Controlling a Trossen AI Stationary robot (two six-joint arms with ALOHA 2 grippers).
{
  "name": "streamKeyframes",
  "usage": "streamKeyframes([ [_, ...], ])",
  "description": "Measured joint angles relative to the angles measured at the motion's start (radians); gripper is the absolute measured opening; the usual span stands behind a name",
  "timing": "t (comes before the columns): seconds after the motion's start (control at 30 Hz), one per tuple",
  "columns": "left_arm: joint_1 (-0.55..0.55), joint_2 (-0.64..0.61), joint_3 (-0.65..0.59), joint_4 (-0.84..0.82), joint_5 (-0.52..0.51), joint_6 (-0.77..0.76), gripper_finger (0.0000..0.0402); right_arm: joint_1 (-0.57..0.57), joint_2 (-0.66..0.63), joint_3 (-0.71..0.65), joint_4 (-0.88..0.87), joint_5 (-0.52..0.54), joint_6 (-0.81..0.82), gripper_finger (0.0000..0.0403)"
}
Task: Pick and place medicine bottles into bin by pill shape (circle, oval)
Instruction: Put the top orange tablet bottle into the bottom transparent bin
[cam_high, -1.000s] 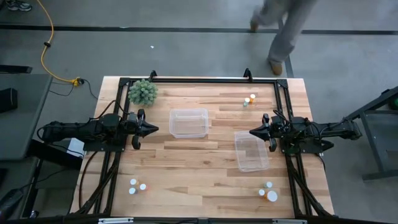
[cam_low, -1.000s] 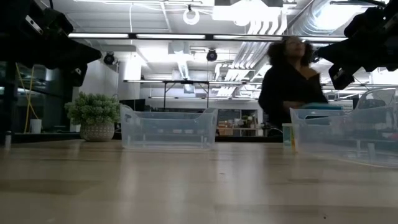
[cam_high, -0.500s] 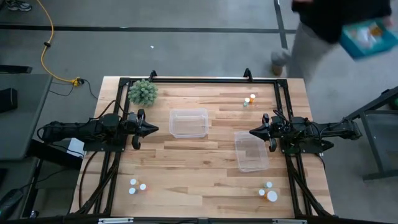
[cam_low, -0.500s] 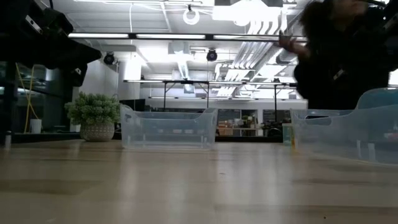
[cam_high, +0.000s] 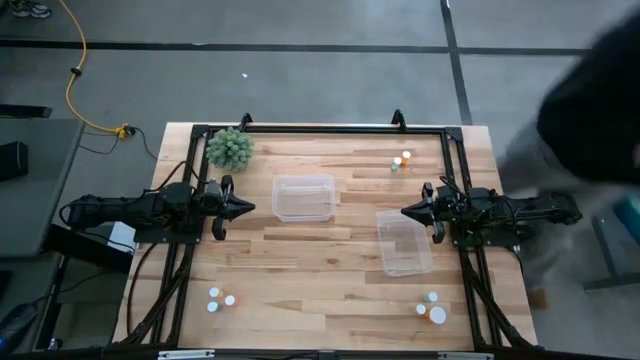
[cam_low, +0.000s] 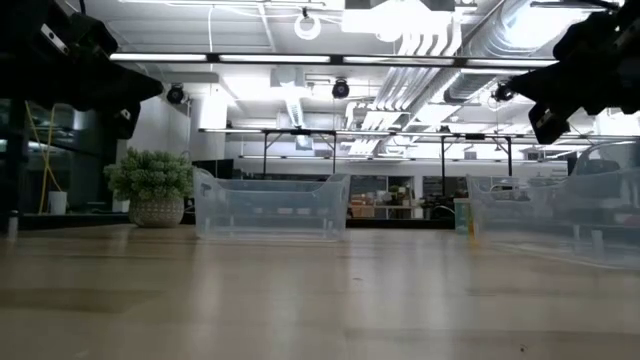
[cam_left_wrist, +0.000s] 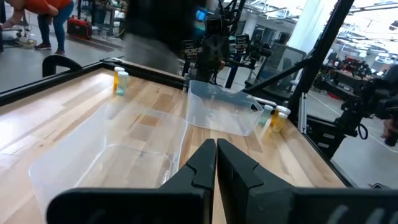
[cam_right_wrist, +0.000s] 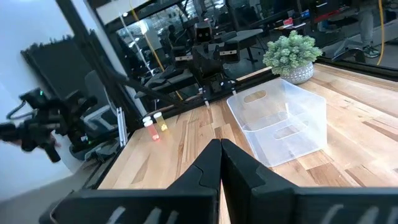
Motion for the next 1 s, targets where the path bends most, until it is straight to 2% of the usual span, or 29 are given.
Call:
streamKeyframes([
  [0.13, 0.0, 0.0, 0.0, 0.002, 0.0, 0.0, 0.0005, 0.0, 0.0, 0.0, 0.112, 0.026, 0.195, 0.0],
  [0.2, 0.0, 0.0, 0.0, 0.002, 0.0, 0.0, 0.0005, 0.0, 0.0, 0.0, 0.207, 0.11, 0.301, 0.0],
  [0.3, 0.0, 0.0, 0.0, 0.003, 0.0, 0.0, 0.0005, 0.0, 0.0, 0.0, 0.356, 0.296, 0.411, 0.0],
  [0.4, 0.0, 0.0, 0.0, 0.004, 0.0, -0.002, 0.0005, 0.0, 0.001, 0.0, 0.51, 0.41, 0.366, 0.0],
  [0.5, 0.0, 0.0, 0.0, 0.03, 0.0, -0.056, 0.0005, 0.0, 0.018, 0.037, 0.584, 0.383, 0.23, 0.0],
  [0.63, 0.0, 0.0, 0.0, 0.128, -0.058, -0.16, 0.0005, 0.0, 0.079, 0.142, 0.545, 0.356, 0.119, 0.0],
  [0.73, 0.0, 0.0, 0.0, 0.279, -0.146, -0.262, 0.0005, 0.0, 0.146, 0.225, 0.486, 0.36, 0.052, 0.0],
  [0.83, 0.0, 0.01, 0.019, 0.4, -0.173, -0.29, 0.0005, 0.0, 0.22, 0.306, 0.411, 0.389, 0.025, 0.0],
  [0.9, 0.0, 0.038, 0.079, 0.397, -0.173, -0.28, 0.0005, 0.0, 0.267, 0.364, 0.34, 0.403, 0.01, 0.0],
  [1.0, 0.0, 0.131, 0.22, 0.293, -0.173, -0.199, 0.0005, 0.0, 0.333, 0.452, 0.221, 0.444, 0.009, 0.0],
])
